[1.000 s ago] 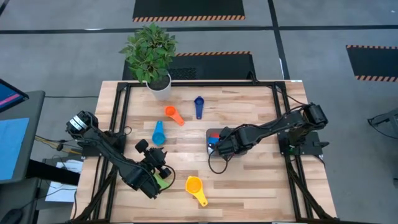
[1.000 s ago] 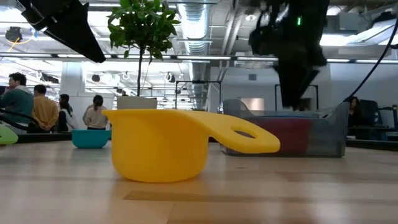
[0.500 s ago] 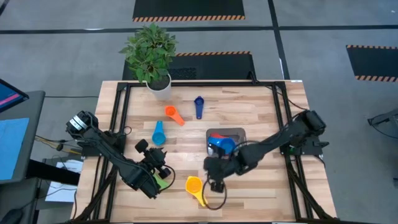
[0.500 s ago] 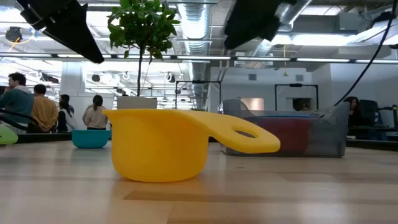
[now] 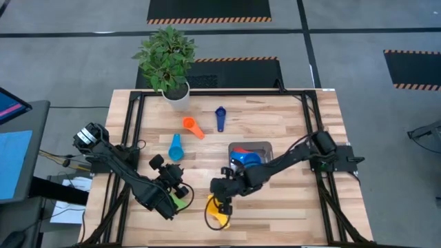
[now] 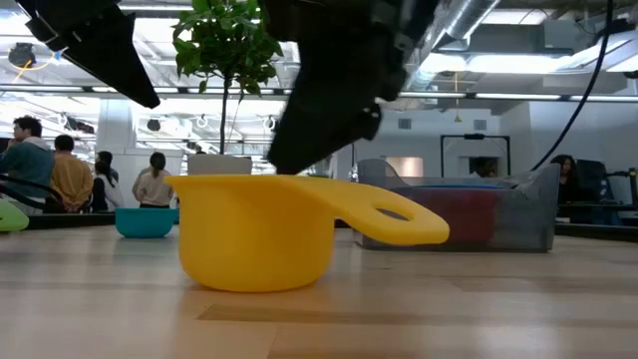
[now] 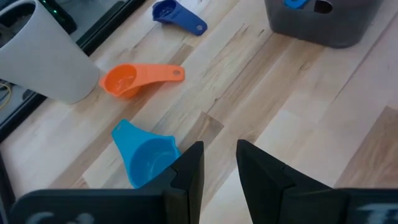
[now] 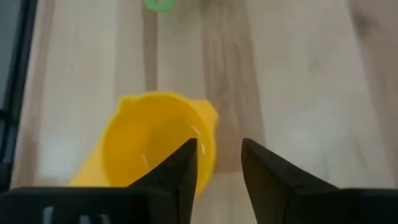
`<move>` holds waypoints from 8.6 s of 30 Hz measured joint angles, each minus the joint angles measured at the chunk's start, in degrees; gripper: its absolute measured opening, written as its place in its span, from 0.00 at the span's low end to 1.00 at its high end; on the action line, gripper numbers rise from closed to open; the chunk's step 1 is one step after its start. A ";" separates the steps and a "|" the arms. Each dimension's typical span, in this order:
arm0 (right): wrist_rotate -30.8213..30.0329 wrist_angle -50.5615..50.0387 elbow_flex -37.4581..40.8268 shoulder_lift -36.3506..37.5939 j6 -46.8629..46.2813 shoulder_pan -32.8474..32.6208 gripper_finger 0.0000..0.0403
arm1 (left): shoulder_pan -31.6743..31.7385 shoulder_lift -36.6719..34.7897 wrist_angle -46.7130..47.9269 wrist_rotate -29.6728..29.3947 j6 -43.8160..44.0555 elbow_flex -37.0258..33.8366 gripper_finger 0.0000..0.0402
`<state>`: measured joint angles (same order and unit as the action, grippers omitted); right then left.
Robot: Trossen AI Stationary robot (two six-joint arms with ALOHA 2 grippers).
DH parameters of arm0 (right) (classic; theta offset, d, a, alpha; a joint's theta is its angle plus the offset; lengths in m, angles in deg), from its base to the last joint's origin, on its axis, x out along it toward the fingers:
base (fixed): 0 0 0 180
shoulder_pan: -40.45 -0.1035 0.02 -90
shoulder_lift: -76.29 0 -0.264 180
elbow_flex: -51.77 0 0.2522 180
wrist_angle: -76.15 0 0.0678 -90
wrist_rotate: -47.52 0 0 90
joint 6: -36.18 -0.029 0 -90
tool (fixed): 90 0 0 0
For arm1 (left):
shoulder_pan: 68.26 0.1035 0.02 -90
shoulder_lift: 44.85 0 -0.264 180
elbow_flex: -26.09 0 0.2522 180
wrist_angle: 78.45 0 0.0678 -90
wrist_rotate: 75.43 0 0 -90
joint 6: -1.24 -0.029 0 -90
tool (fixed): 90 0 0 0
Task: Nest measuring cups in basket
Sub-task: Stack the yellow measuring cup on top of the blue measuring cup in the black bin
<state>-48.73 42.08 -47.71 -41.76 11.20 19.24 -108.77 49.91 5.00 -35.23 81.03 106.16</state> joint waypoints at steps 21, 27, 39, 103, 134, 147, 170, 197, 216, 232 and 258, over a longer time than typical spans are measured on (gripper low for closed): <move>3.14 0.55 -1.74 -4.68 1.10 -0.39 0.38 | 0.00 0.00 -0.32 -0.44 -0.36 0.00 0.22; 1.67 -0.17 -1.76 -2.10 2.36 0.06 0.35 | 0.00 0.00 -0.32 -0.42 -0.55 0.02 0.22; 1.35 -24.17 -1.67 2.31 -4.70 -0.77 0.30 | 0.00 0.00 -24.48 5.64 -17.70 0.02 0.22; -17.02 -69.71 10.09 13.44 -64.54 -27.89 0.28 | 3.93 12.68 -46.42 44.87 -26.25 3.69 0.14; -17.70 -69.71 10.09 13.41 -63.20 -27.89 0.28 | 4.74 14.19 -44.25 43.31 -27.83 3.69 0.28; -17.77 -69.67 10.09 13.68 -60.97 -28.22 0.28 | 9.02 13.85 -39.75 40.05 -36.99 5.77 0.01; -23.55 -58.79 30.98 46.01 -81.32 -43.01 0.28 | 30.80 14.05 -34.16 35.89 -75.33 28.94 0.00; -25.33 -58.44 31.66 41.83 -82.09 -42.54 0.28 | 30.79 44.35 -23.07 35.42 -73.95 67.01 0.00; -25.33 -58.37 31.66 41.83 -80.08 -42.53 0.28 | 30.88 44.41 -19.83 35.39 -63.39 65.76 0.00; -25.06 -58.12 31.66 41.85 -79.87 -42.53 0.28 | 31.88 48.02 -20.14 36.26 -61.88 67.53 0.06; -25.15 -57.44 31.66 41.85 -79.55 -41.59 0.28 | 27.86 34.04 19.25 36.83 -59.46 64.97 0.18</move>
<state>-73.88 -15.35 -16.05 0.08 -68.35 -22.35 -80.91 83.96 24.25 1.59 21.56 171.13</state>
